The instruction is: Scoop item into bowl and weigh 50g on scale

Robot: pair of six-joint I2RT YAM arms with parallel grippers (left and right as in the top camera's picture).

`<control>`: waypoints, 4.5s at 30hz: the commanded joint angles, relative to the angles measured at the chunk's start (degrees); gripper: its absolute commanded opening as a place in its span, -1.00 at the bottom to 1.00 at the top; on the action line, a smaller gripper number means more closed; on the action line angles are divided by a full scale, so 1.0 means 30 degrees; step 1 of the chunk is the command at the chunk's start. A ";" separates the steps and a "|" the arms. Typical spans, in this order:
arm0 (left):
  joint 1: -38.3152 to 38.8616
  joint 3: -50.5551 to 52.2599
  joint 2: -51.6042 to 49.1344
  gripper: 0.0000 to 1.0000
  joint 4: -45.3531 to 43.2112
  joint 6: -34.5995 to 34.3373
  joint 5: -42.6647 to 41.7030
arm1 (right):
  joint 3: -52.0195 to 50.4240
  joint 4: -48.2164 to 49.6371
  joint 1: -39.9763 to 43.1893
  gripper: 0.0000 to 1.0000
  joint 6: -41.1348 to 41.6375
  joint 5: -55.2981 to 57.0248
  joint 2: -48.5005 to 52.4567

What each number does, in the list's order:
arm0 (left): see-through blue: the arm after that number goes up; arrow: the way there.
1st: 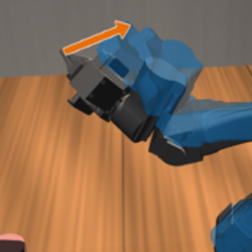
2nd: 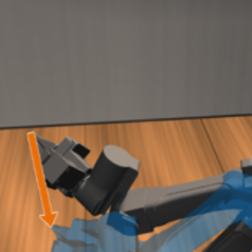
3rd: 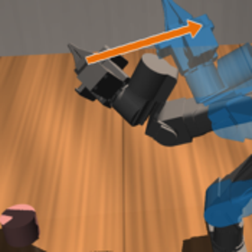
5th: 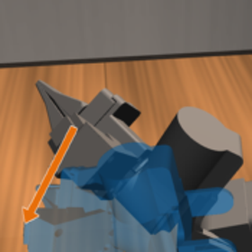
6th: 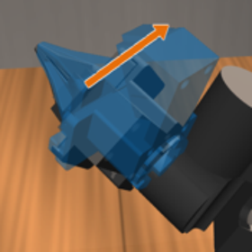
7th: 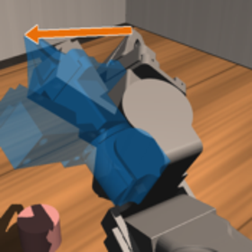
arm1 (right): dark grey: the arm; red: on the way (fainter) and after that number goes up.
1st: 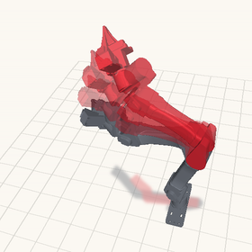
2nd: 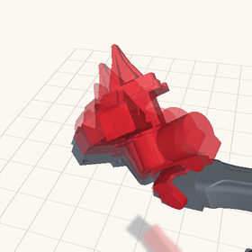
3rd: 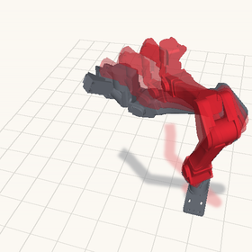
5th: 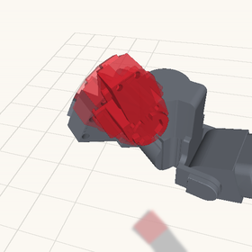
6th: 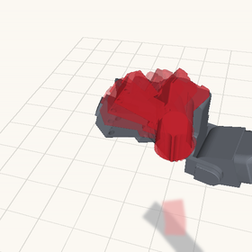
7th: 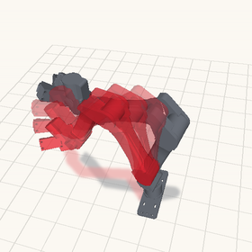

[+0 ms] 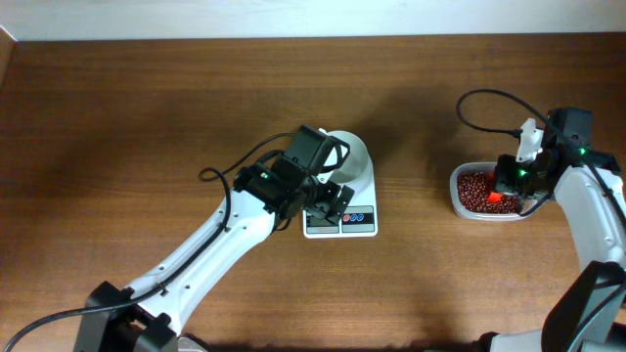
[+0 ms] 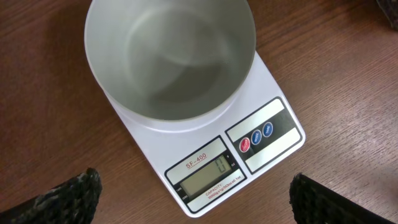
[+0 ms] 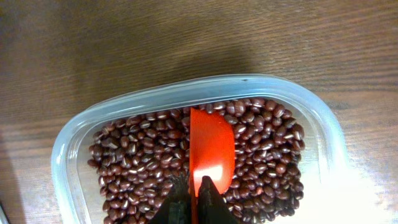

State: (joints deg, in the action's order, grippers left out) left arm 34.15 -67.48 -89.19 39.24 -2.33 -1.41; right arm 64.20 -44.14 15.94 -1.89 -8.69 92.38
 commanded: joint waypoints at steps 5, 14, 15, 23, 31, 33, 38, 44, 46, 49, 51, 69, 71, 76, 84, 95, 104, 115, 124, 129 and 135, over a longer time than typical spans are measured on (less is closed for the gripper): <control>-0.0058 0.0131 0.0022 0.99 0.0255 0.0204 0.0109 | 0.0197 -0.0736 0.0401 -0.92 -0.0095 -0.0036 0.0335; 0.0903 0.1865 0.0015 0.24 0.0605 -0.1501 -0.1078 | 0.0189 -0.0874 0.0743 -0.92 -0.0087 -0.0408 0.0335; 0.1049 0.1880 0.0015 0.21 0.0641 -0.1508 -0.1027 | 0.0189 -0.0882 0.0743 -0.92 -0.0087 -0.0408 0.0335; 0.1676 0.2004 -0.0561 0.41 0.0998 -0.2856 0.1056 | -0.0197 -0.0794 0.0743 -0.92 0.0000 -0.0619 0.0335; 0.1676 0.2076 -0.2113 0.64 0.0787 -0.2849 0.1129 | -0.0561 -0.0801 0.0743 -0.92 0.0270 -0.1056 0.0335; 0.1559 0.2069 -0.2106 0.77 0.0772 -0.2849 0.1122 | -0.0561 -0.0721 0.0750 -0.92 0.0270 -0.1275 0.0335; 0.1158 0.2033 -0.2084 0.99 0.0780 -0.2943 0.1042 | -0.0656 -0.0714 0.1581 -0.92 0.0138 -0.2667 0.0335; 0.0306 0.1428 -0.1494 0.98 0.0437 -0.3009 0.1035 | -0.1246 -0.0306 0.3213 -0.92 -0.0379 -0.4313 0.0342; -0.0109 0.1260 -0.1239 0.98 0.0335 -0.3002 0.0772 | -0.1894 0.0328 0.3228 -0.92 -0.0401 -0.4998 0.0342; -0.0612 0.1239 -0.1020 0.99 0.0459 -0.2994 0.0044 | -0.2339 0.0517 0.3191 -0.92 -0.0474 -0.5319 0.0342; -0.0780 0.1246 -0.1020 0.99 0.0962 -0.2280 -0.0947 | -0.2353 0.0656 0.3191 -0.92 -0.0809 -0.6390 0.0342; -0.0758 0.4189 0.2856 0.98 0.0284 -0.0787 -0.2106 | -0.2470 0.0729 0.3249 -0.92 -0.1239 -0.6849 0.1625; -0.0765 0.4422 0.2849 0.98 -0.0437 -0.0780 -0.2098 | -0.2637 0.0641 0.3541 -0.92 -0.1239 -0.6907 0.1625; -0.0765 0.4422 0.2849 0.98 -0.0495 -0.0780 -0.2098 | -0.2688 0.0714 0.4350 -0.92 -0.1239 -0.7424 0.1625; -0.0765 0.4422 0.2849 0.98 -0.0488 -0.0780 -0.2098 | -0.2688 0.0787 0.5741 -0.92 -0.1603 -1.0193 0.1625; -0.0765 0.4422 0.2849 0.99 -0.0488 -0.0780 -0.2098 | -0.2688 0.0801 0.8320 -0.92 -0.1814 -1.3624 0.1625; -0.0765 0.4422 0.2849 0.98 -0.0488 -0.0780 -0.2098 | -0.2681 0.1377 0.8342 -0.92 -0.1727 -1.4440 0.1625; -0.0765 0.4422 0.2849 0.98 -0.0488 -0.0780 -0.2098 | -0.2186 0.1494 0.8357 -0.93 -0.1552 -1.4542 0.1625; -0.0765 0.4422 0.2849 0.99 -0.0488 -0.0780 -0.2098 | -0.1661 0.1137 0.8357 -0.93 -0.1217 -1.4549 0.1617; -0.0765 0.4422 0.2849 0.98 -0.0488 -0.0780 -0.2098 | -0.1406 0.0809 0.8357 -0.93 -0.1224 -1.4528 0.1617; -0.0765 0.4422 0.2849 0.99 -0.0488 -0.0780 -0.2098 | -0.0510 -0.0240 0.8357 -0.92 -0.1231 -1.4535 0.1617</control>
State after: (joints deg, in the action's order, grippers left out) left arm 32.01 -54.63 -80.51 37.87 -5.56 -7.94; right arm 60.64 -44.14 40.53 -5.72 -50.52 96.82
